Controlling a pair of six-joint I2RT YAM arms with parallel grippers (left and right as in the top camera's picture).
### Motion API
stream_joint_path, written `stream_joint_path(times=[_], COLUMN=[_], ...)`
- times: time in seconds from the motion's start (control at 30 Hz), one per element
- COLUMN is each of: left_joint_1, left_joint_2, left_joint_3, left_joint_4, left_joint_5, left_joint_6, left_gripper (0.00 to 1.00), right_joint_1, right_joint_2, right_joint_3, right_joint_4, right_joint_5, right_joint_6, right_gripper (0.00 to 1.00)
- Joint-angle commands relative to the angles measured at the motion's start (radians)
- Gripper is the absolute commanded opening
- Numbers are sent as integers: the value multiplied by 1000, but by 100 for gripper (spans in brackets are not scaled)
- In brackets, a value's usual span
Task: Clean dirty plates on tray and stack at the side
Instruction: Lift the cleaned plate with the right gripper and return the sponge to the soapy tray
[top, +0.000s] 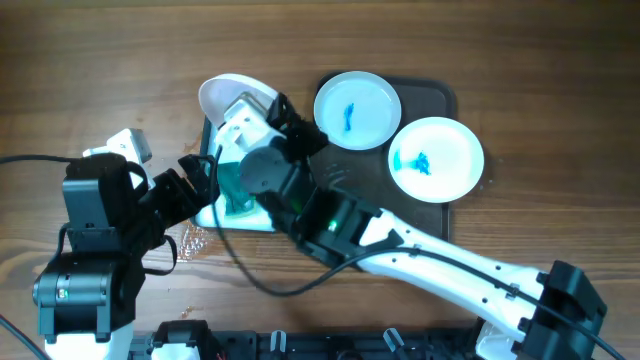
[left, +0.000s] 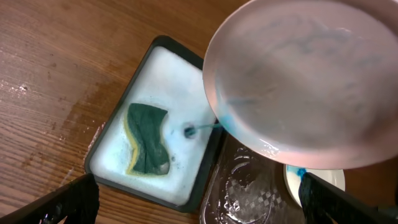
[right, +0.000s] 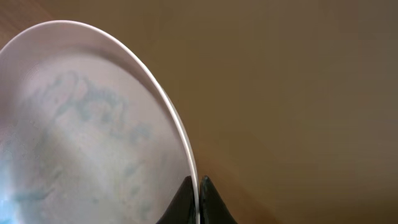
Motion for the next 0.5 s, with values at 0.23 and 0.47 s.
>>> stream_joint_path(times=[0.23, 0.47], left_joint_1=[6, 6], left_joint_2=[-1, -1], left_joint_3=[12, 12], left_joint_4=[-1, 0], left_joint_5=[12, 12], left_joint_6=[-6, -6], left_gripper=[100, 100], right_joint_1=[35, 35], right_joint_2=[0, 0], right_joint_3=[14, 14], right_joint_4=[46, 47], right_joint_5=[90, 90], right_joint_6=[-111, -127], right_gripper=[4, 4])
